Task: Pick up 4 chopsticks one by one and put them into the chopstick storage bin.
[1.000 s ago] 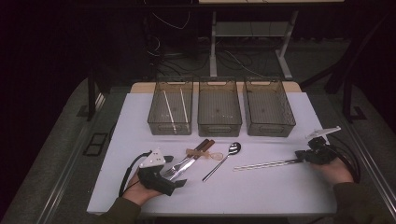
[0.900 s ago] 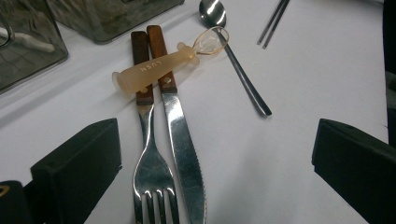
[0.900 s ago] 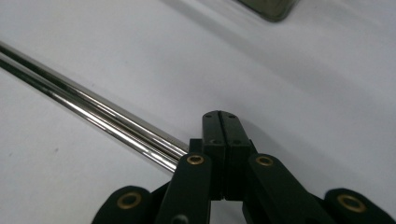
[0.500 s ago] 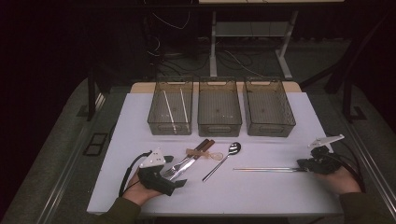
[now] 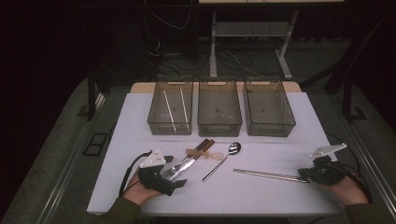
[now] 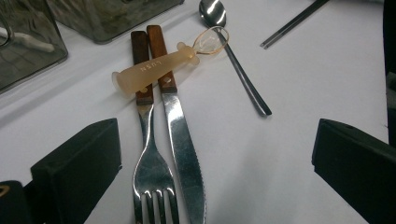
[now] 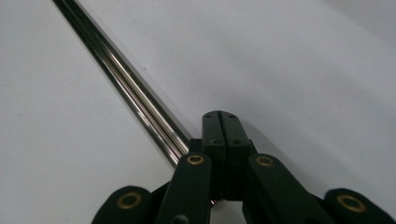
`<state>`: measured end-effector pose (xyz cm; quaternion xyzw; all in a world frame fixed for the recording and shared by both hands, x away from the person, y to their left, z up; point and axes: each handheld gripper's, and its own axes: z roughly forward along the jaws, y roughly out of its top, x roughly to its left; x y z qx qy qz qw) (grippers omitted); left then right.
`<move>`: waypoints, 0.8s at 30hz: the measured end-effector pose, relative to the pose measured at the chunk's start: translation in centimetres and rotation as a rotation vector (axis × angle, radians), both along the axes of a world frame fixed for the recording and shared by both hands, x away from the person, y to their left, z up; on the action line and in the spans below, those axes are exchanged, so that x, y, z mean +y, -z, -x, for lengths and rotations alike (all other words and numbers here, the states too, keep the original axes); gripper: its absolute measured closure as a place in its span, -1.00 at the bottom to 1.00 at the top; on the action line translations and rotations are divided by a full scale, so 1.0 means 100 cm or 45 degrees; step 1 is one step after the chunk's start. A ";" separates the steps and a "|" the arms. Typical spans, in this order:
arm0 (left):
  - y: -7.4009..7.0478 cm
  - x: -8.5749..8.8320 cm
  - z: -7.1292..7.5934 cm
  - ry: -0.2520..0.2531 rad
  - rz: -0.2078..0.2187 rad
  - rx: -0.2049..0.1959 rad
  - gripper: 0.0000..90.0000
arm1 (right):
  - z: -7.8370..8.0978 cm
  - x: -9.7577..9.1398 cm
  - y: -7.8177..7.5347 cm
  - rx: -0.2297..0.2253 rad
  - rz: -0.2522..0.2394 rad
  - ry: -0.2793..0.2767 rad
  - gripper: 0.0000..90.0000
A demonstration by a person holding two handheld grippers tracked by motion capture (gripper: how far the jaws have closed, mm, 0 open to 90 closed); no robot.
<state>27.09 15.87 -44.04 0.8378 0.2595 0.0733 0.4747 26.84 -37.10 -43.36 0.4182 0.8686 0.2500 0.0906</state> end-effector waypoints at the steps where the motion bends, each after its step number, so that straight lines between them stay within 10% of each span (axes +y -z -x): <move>1: 0.000 0.000 0.000 0.000 0.001 0.000 -1.00 | 0.001 0.001 0.000 0.000 -0.004 0.000 1.00; 6: 0.000 0.000 0.000 -0.001 -0.002 -0.002 -1.00 | -0.001 0.006 -0.013 -0.080 -0.125 -0.036 0.79; 11: 0.000 0.000 0.000 -0.003 -0.002 -0.002 -1.00 | -0.004 0.038 -0.015 -0.094 -0.258 -0.221 0.49; 24: 0.000 0.000 0.000 0.001 0.001 -0.003 -1.00 | -0.025 0.131 -0.009 -0.062 -0.238 -0.532 0.27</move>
